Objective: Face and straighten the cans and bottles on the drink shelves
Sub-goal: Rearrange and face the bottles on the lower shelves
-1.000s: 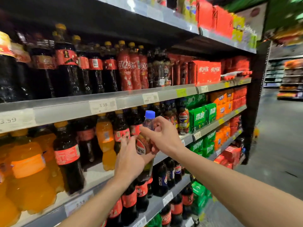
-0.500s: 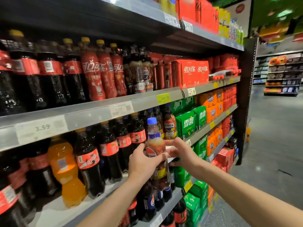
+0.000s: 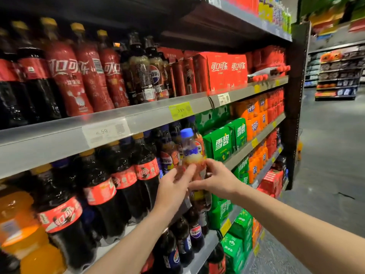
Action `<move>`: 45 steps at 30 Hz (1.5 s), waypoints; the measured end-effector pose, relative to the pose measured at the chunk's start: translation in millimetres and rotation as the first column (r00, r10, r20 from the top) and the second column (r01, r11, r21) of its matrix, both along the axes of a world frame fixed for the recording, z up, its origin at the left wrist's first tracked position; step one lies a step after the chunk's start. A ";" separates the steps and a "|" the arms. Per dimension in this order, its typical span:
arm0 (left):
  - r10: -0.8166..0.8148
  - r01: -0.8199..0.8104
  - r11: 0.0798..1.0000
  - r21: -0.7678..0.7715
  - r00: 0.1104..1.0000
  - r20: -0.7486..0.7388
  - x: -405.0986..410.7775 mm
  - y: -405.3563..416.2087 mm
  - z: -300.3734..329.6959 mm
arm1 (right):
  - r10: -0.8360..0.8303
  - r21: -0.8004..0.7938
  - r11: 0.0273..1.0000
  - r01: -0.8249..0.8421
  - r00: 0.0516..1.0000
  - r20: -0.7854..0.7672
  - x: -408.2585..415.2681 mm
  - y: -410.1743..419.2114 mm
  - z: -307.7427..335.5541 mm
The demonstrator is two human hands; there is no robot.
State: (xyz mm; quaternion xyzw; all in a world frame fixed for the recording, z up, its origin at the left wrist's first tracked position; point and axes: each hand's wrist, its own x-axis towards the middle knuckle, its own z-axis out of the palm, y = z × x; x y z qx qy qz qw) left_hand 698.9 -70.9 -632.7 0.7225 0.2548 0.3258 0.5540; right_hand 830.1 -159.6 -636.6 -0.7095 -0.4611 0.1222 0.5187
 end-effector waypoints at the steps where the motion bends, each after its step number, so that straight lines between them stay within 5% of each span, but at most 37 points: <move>1: 0.025 -0.025 0.999 -0.023 1.000 -0.013 5.0 3.6 -0.8 | -0.075 0.017 0.997 0.075 0.997 -0.006 4.6 2.8 1.5; 6: 0.220 -0.178 0.973 0.147 0.906 -0.361 35.7 27.8 -20.9 | -0.258 0.155 0.953 0.261 0.965 -0.043 28.5 20.5 0.9; 14: 0.373 -0.275 0.926 0.260 0.782 -0.500 71.4 32.4 -16.5 | -0.315 0.179 0.934 0.310 0.949 -0.003 42.4 60.9 -4.0; 45: 0.429 -0.349 0.899 0.265 0.824 -0.371 69.6 27.2 -12.0 | -0.283 0.140 0.945 0.296 0.953 -0.104 51.1 47.2 2.2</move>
